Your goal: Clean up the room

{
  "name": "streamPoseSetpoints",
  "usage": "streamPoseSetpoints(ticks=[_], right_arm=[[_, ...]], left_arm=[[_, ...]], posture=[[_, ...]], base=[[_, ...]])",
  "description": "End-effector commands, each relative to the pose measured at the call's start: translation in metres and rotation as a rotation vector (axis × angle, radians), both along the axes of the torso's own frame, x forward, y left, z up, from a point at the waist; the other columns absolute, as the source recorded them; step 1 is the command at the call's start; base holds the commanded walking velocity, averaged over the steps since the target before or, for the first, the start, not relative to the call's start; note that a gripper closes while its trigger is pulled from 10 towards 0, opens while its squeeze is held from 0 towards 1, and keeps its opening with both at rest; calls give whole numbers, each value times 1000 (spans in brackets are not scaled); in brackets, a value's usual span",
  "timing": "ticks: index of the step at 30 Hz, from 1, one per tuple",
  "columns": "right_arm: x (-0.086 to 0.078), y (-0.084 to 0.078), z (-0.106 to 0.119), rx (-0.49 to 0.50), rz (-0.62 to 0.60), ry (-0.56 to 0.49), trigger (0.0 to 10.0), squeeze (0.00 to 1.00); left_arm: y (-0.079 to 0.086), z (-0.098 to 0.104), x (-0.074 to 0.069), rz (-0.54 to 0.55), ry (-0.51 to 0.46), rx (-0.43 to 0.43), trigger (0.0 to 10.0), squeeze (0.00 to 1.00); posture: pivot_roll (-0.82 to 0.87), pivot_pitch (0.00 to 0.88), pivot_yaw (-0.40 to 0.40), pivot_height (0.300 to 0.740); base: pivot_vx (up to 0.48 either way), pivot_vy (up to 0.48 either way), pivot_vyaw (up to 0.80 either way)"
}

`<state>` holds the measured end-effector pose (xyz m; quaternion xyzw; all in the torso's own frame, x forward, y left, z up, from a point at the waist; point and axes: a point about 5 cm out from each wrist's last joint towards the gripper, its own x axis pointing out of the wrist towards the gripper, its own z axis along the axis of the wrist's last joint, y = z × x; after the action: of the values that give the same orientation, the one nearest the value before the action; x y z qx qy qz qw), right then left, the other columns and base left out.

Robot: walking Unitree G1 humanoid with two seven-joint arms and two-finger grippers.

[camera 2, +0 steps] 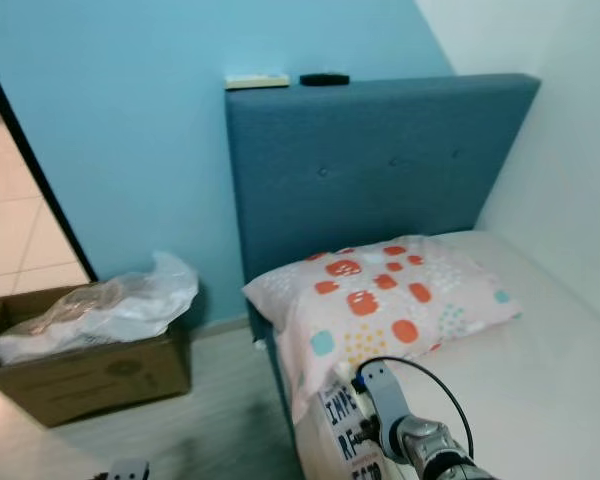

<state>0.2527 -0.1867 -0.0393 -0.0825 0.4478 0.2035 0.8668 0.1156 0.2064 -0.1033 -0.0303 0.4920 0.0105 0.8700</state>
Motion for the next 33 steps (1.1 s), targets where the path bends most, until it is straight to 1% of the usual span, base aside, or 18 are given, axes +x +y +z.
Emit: streamPoseSetpoints(ticks=[1, 3, 4, 5, 7, 8, 9, 11, 12, 14, 16, 18, 20, 21, 23, 29, 30, 33], right_arm=[[4, -9, 4, -25, -42, -8, 10000, 0], [4, -9, 4, -25, -42, -8, 10000, 0], [5, -13, 4, -47, -48, -9, 10000, 0], [7, -22, 7, -112, -52, -25, 10000, 0], [7, -22, 7, -112, -52, -25, 10000, 0], [10, -29, 10, -166, -53, -43, 10000, 0], [10, -29, 10, -166, -53, -43, 10000, 0], [12, -39, 14, -257, -48, -59, 10000, 0], [12, -39, 14, -257, -48, -59, 10000, 0], [9, -43, 12, -284, -46, -44, 10000, 0], [8, -43, 11, -290, -41, -36, 10000, 0], [4, -46, 9, -339, -24, -20, 10000, 0], [2, -50, 8, -367, -44, -6, 10000, 0], [2, -50, 8, -367, -44, -6, 10000, 0], [-1, -56, 7, -408, -77, 9, 10000, 0], [-3, -61, 7, -437, -102, 19, 10000, 0], [-3, -60, 7, -425, -86, 14, 10000, 1000], [0, -58, 9, -421, -81, -18, 10000, 1000]], left_arm=[[3, -5, -19, -19, 57, -3, 10000, 0], [3, -5, -19, -19, 57, -3, 10000, 0], [5, -5, -21, -20, 57, -2, 10000, 0], [9, -4, -26, -19, 48, -2, 10000, 0], [9, -4, -26, -19, 48, -2, 10000, 0], [11, -4, -28, -19, 41, 0, 10000, 0], [11, -4, -28, -19, 41, 0, 10000, 0], [16, -3, -34, -20, 34, 5, 10000, 0], [16, -3, -34, -20, 34, 5, 10000, 0], [23, -2, -41, -22, 36, 17, 10000, 0], [26, -2, -45, -22, 38, 22, 10000, 0], [32, -1, -51, -20, 43, 33, 10000, 0], [36, 0, -54, -19, 46, 40, 10000, 0], [36, 0, -54, -19, 46, 40, 10000, 0], [40, 1, -53, -22, 43, 46, 10000, 0], [41, 2, -50, -25, 31, 47, 10000, 0], [40, 3, -48, -26, 22, 44, 10000, 0], [39, 3, -47, -27, 15, 40, 10000, 0]], posture=[[170, 109, -30, 740], [170, 109, -30, 740], [170, 109, -30, 740], [196, 145, -25, 740], [196, 145, -25, 740], [203, 158, -19, 740], [203, 158, -19, 740], [215, 173, -13, 740], [215, 173, -13, 740], [237, 196, -2, 740], [243, 202, 3, 740], [251, 207, 13, 740], [254, 209, 19, 740], [254, 209, 19, 740], [254, 209, 19, 740], [258, 207, 24, 740], [258, 208, 25, 740], [254, 208, 25, 740]], base=[[0, 0, 0], [0, 0, 0], [0, 0, 0], [0, 0, 0], [0, 0, 0], [0, 0, 0], [0, 0, 0], [0, 0, 0], [0, 0, 0], [0, 0, 0], [0, 0, 0], [0, 0, 0], [0, 0, 0], [0, 0, 0], [0, 0, 0], [0, 0, 0], [0, 0, 0], [0, 0, 0]])
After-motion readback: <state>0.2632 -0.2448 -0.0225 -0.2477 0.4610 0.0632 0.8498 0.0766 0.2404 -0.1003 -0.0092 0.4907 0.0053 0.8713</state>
